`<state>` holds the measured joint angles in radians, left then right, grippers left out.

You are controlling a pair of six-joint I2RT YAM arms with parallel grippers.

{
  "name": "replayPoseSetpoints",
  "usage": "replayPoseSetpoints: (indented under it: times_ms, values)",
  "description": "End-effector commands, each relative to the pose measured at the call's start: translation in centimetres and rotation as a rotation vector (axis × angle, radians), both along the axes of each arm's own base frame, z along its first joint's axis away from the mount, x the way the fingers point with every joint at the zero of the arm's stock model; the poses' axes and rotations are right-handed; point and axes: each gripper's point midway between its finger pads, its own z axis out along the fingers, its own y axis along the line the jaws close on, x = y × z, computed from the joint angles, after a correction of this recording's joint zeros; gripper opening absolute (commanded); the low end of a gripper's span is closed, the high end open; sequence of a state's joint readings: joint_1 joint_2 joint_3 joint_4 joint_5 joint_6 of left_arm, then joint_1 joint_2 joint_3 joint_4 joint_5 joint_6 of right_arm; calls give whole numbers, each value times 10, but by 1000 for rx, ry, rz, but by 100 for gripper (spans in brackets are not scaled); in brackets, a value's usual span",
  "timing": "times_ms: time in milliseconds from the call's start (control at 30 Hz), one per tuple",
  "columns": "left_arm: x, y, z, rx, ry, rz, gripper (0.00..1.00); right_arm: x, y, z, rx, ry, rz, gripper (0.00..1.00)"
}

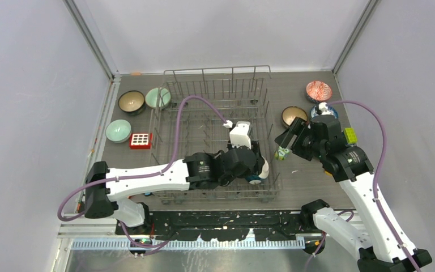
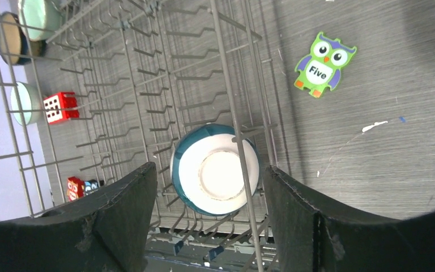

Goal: Unload the bowls from the dish rack
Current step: Pick up the bowl from the dish rack.

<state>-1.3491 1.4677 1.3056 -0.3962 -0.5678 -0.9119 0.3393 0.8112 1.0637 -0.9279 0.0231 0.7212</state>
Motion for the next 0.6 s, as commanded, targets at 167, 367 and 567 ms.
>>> replayPoseSetpoints:
  times_ms: [167,367,567]
  values:
    - [8,19,-32,-57,256,135,82,3,21,-17,85,-2,72,75]
    - [-2,21,-61,-30,398,238,100,6,22,-26,84,5,70,77]
    - [-8,4,-53,-55,392,247,100,6,14,-29,50,-2,42,78]
